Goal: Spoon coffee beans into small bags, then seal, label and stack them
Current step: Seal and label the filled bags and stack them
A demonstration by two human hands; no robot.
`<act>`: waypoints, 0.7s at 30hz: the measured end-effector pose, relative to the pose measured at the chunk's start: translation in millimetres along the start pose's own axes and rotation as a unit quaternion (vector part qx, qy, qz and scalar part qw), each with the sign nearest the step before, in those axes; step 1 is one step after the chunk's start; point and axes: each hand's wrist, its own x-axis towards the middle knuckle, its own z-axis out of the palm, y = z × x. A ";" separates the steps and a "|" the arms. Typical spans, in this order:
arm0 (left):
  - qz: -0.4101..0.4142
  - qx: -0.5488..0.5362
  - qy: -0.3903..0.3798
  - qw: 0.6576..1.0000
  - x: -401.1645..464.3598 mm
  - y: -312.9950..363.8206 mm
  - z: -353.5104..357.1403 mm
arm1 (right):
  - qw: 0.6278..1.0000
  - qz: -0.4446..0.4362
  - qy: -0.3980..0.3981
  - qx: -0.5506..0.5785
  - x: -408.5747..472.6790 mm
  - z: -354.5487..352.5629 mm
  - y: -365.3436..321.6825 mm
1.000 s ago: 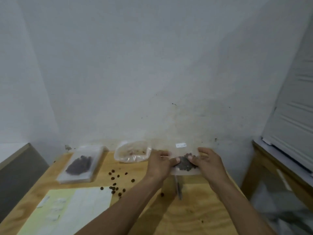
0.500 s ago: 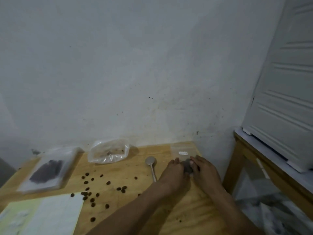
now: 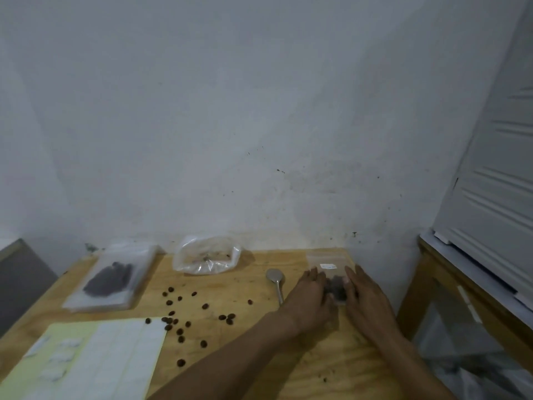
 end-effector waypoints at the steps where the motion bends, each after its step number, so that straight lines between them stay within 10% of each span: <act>1: 0.002 -0.010 0.030 1.000 -5.1 -0.1 -8.6 | 1.000 -0.003 0.024 0.008 -1.9 -2.1 -2.8; 12: -0.071 -0.049 0.414 0.906 -78.4 -75.7 -156.1 | 0.969 -0.189 0.094 0.131 6.7 10.9 -186.9; 21: -0.422 0.075 0.261 0.865 -178.5 -221.0 -216.5 | 0.953 -0.242 -0.159 0.093 -16.0 109.7 -324.9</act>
